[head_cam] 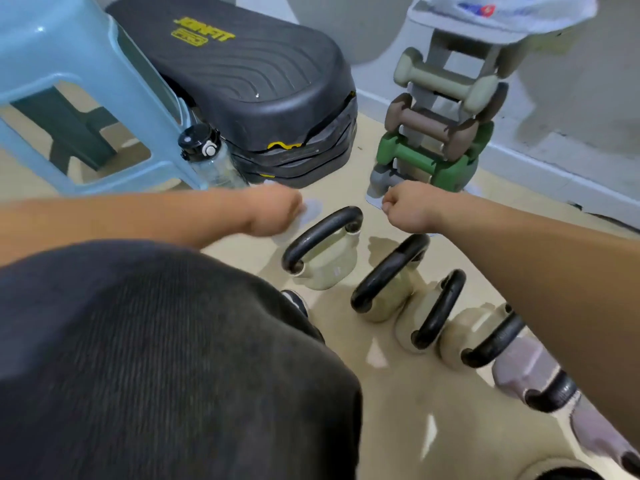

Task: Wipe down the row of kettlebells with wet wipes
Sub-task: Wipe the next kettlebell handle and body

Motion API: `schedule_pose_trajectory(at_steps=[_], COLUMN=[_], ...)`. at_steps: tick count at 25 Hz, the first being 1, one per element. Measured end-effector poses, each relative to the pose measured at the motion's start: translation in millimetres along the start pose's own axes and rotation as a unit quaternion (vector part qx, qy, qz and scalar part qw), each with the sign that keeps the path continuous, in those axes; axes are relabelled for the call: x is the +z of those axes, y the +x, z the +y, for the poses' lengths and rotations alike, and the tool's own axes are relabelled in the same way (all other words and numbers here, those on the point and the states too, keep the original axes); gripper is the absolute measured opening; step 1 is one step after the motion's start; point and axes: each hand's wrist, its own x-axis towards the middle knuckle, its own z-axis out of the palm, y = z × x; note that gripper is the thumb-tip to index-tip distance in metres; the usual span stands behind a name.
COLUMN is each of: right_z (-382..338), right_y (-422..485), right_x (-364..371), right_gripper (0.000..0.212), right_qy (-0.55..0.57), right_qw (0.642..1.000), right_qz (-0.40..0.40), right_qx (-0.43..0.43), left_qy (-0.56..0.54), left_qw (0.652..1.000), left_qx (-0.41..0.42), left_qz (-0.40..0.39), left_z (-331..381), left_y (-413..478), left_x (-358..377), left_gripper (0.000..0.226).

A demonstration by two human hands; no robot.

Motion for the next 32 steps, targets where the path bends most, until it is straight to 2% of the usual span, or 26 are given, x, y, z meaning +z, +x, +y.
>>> schedule_pose_trajectory(at_steps=[3, 7, 9, 13, 16, 19, 21, 23, 25, 26, 27, 29, 30, 32], right_z=[7.0, 15.7, 24.2, 48.2, 57.1, 54.5, 58.3, 67.6, 73.6, 73.3, 72.6, 71.8, 72.5, 74.9], right_y=[-21.3, -50.7, -61.0, -54.0, -44.8, -33.4, -28.4, -27.4, -29.1, -28.4, -26.8, -26.0, -26.8, -27.4], right_x=[0.7, 6.8, 13.9, 32.2, 53.6, 63.0, 54.9, 41.5, 34.5, 35.5, 38.0, 41.7, 42.7, 43.7], right_gripper=[0.034, 0.033, 0.030, 0.022, 0.026, 0.029, 0.034, 0.039, 0.040, 0.038, 0.036, 0.033, 0.033, 0.031], right_qy=[-0.012, -0.015, -0.046, -0.057, -0.046, -0.048, -0.025, 0.030, 0.052, 0.051, 0.052, 0.072, 0.087, 0.110], right_qw=[1.000, 0.999, 0.999, 0.998, 0.998, 0.997, 0.996, 0.996, 0.997, 0.997, 0.996, 0.994, 0.992, 0.989], right_qz=[0.019, 0.034, 0.020, 0.024, 0.028, 0.043, 0.071, 0.070, 0.051, 0.051, 0.058, 0.072, 0.075, 0.080], right_qx=[0.000, -0.007, -0.012, 0.006, 0.023, 0.040, 0.046, 0.047, 0.039, 0.038, 0.039, 0.050, 0.056, 0.058], left_qy=[0.024, 0.016, -0.003, -0.037, -0.121, -0.237, -0.284, -0.376, -0.458, -0.469, -0.445, -0.318, -0.253, -0.182], left_qw=[0.996, 0.992, 0.994, 0.997, 0.991, 0.967, 0.957, 0.926, 0.888, 0.880, 0.890, 0.938, 0.957, 0.972], left_qx=[0.009, 0.042, 0.052, 0.065, 0.037, -0.005, 0.003, 0.000, -0.033, -0.043, -0.042, -0.012, 0.018, 0.087], left_qz=[0.090, 0.115, 0.093, 0.027, 0.040, 0.098, 0.058, 0.015, 0.039, 0.063, 0.091, 0.140, 0.139, 0.122], left_z=[6.9, 63.2, 98.2, 138.7, 134.9, 131.7, 142.1, 147.8, 147.6, 150.4, 157.5, 179.9, 191.1, 195.5], left_y=[-25.0, -52.8, -45.2, -18.7, -2.7, 3.4, -1.5, -9.5, -6.1, -5.7, -8.4, -8.8, -7.1, 2.9], left_x=[-77.7, -131.1, -114.2, -20.8, 32.3, 75.2, 96.0, 105.3, 106.4, 104.5, 101.9, 102.8, 102.0, 98.7], left_gripper=[0.027, 0.038, 0.038, 0.045, 0.042, 0.035, 0.034, 0.044, 0.052, 0.053, 0.050, 0.045, 0.049, 0.061])
